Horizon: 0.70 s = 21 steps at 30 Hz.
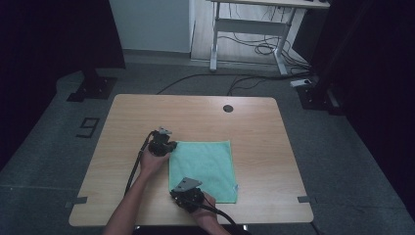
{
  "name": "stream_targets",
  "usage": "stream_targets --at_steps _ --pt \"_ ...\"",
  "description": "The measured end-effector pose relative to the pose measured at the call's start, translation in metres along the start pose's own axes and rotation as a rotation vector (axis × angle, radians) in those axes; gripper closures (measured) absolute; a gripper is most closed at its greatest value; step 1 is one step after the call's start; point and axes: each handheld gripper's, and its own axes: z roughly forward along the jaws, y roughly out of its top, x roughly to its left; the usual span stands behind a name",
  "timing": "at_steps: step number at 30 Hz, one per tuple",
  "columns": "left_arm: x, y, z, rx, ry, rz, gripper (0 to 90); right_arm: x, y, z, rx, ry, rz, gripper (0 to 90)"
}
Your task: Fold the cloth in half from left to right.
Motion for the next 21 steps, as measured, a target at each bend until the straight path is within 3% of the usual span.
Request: stream_targets --at_steps 9,21 --pt "-0.006 0.009 -0.019 -0.029 -0.004 0.011 86.7 0.003 0.002 -0.018 -0.074 0.014 0.022 85.4" --pt "-0.015 0.022 -0.027 -0.042 -0.021 0.015 86.6 0.007 0.009 -0.029 -0.135 0.016 0.031 85.3"
